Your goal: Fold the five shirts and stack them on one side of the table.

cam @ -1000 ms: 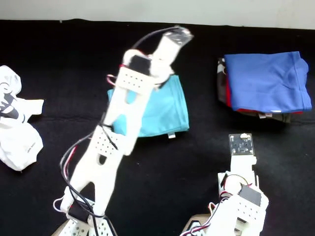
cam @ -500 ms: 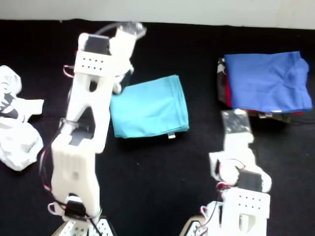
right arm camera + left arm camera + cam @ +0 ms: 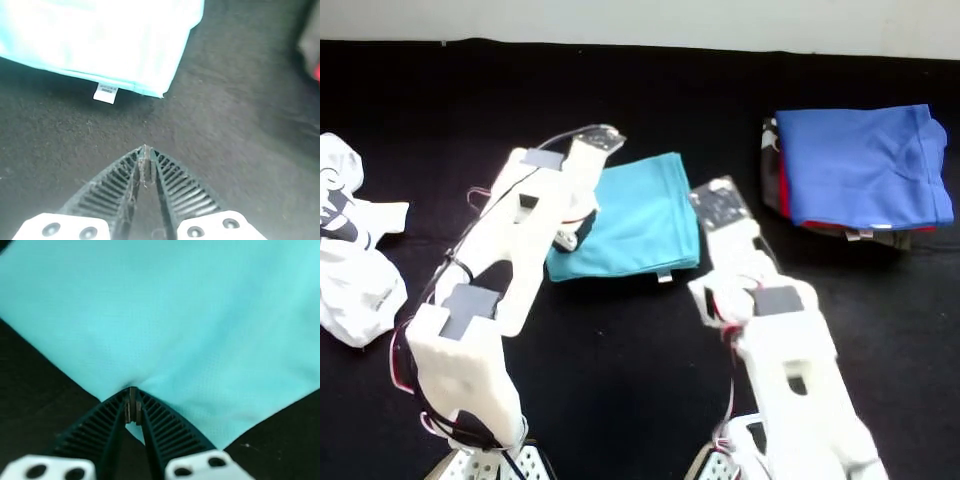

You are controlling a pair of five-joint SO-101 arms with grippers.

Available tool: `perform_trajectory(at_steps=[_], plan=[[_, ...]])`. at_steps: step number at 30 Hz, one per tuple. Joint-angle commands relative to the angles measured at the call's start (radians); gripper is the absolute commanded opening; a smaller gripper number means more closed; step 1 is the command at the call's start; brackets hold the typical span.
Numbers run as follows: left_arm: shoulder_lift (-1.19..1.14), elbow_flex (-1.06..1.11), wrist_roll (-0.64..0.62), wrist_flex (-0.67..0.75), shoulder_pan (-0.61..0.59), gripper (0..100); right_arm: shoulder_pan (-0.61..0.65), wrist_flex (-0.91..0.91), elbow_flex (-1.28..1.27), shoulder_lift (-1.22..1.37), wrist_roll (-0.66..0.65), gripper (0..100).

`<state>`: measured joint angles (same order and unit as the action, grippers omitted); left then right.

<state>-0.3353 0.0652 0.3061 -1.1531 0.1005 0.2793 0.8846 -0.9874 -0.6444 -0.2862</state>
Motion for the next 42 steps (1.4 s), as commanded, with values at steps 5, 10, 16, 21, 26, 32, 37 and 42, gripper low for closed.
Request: perform_trajectory(at_steps=[5,10,16,21,26,32,37,42], plan=[[0.151,-0.048,-0.008,-0.075,-0.007,1,0.015,-0.084,0.104,0.294,0.009,0.6],[0.275,-0.064,-0.006,-0.149,-0.008,1,-0.013,-0.048,0.124,0.243,0.009,0.6],[0.432,-0.053,-0.002,-0.325,-0.016,1,-0.062,0.079,0.248,0.07,0.071,0.6],[0.446,-0.051,-0.002,-0.385,-0.125,1,-0.047,0.205,0.501,0.173,0.17,12.5],[0.456,0.005,-0.002,-0.393,-0.285,1,-0.002,0.348,0.86,0.486,0.23,18.7],[0.456,0.16,0.0,-0.31,-0.392,1,0.056,0.506,1.297,0.865,0.322,28.0],[0.456,0.225,0.0,-0.238,-0.401,1,0.11,0.611,1.578,1.136,0.381,35.2],[0.456,0.217,-0.003,-0.236,-0.404,1,0.127,0.651,1.781,1.356,0.428,35.2]])
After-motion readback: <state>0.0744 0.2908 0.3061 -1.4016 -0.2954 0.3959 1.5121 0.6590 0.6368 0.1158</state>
